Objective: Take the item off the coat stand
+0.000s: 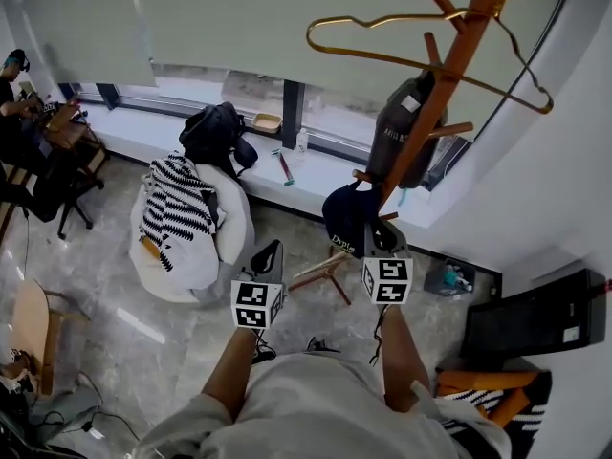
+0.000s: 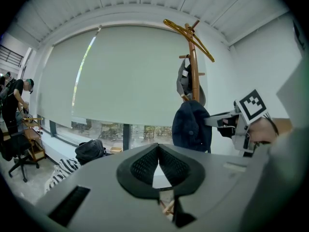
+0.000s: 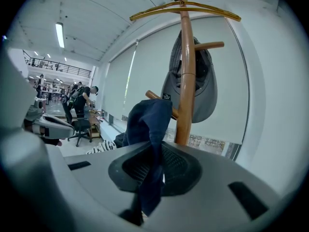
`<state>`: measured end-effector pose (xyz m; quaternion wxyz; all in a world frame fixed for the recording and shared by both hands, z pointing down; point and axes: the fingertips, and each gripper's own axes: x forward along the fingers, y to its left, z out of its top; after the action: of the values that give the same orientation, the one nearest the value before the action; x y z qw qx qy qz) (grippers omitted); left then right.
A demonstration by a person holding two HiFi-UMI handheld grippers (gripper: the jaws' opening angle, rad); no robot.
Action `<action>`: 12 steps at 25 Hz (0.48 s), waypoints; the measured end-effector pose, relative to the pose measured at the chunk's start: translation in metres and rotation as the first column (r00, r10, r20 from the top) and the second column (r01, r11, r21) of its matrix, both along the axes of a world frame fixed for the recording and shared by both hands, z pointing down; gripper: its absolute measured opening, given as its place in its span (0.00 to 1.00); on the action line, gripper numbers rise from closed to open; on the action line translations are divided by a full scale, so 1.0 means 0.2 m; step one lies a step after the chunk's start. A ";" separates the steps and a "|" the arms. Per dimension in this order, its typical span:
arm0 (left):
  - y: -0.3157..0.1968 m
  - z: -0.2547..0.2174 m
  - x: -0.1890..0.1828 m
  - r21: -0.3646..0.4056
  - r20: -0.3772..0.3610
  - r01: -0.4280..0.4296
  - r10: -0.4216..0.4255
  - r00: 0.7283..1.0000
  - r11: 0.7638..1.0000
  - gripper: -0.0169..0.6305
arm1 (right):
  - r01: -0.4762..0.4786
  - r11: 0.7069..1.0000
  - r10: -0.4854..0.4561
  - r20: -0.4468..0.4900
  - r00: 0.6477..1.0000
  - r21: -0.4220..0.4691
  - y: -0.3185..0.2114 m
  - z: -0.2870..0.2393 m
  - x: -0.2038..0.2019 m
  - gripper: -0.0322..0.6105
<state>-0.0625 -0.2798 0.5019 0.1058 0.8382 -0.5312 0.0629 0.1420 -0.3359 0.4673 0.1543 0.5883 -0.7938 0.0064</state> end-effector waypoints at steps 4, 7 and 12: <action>0.03 0.00 -0.02 0.001 -0.014 0.003 -0.003 1.000 1.000 0.04 | -0.002 1.000 0.002 0.000 1.000 0.009 0.02 -0.02 -0.01 0.10; 0.03 -0.01 -0.04 0.005 -0.020 0.006 -0.006 1.000 1.000 0.04 | 0.000 1.000 0.000 0.001 1.000 0.014 0.03 -0.04 -0.03 0.10; 0.05 -0.02 -0.05 0.010 -0.024 0.006 -0.005 1.000 1.000 0.04 | 0.006 1.000 -0.006 0.009 1.000 0.025 0.04 -0.08 -0.05 0.10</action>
<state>-0.0720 -0.2688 0.4978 0.1083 0.8380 -0.5326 0.0499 0.1316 -0.3283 0.4508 0.1435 0.5877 -0.7963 -0.0012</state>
